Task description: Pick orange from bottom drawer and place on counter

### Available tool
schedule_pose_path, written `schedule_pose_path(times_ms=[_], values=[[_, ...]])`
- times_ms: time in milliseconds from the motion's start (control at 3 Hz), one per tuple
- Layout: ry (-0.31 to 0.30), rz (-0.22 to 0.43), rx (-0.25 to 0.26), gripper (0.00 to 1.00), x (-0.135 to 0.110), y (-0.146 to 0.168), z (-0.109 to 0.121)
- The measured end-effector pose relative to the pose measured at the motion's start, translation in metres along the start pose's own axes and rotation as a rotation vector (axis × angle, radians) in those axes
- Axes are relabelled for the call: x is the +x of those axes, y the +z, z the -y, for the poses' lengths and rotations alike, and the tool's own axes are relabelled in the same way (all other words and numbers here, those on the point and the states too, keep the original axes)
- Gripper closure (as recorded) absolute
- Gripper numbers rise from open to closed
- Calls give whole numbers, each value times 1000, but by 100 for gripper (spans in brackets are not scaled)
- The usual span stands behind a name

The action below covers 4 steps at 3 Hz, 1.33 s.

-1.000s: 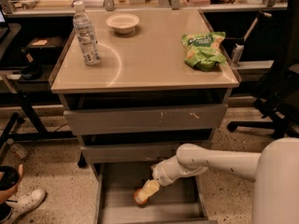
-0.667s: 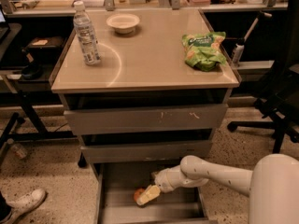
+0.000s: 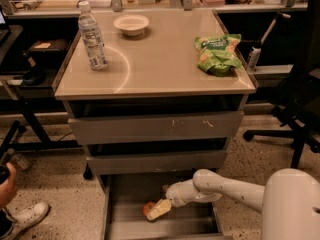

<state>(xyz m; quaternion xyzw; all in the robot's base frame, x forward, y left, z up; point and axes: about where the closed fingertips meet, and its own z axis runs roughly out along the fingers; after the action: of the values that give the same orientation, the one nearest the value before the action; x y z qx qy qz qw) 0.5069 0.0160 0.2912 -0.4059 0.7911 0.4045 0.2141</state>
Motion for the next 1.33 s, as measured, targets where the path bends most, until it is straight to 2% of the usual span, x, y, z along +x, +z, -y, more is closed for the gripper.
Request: schedule_pose_path(times_ms=[333,667,1000,1333], values=[[-12,79,25,0,22,17,37],[1,117,50,0,42,29,65],[5,121,57,0,44,30,70],[-28,74,75,0,53,43,64]])
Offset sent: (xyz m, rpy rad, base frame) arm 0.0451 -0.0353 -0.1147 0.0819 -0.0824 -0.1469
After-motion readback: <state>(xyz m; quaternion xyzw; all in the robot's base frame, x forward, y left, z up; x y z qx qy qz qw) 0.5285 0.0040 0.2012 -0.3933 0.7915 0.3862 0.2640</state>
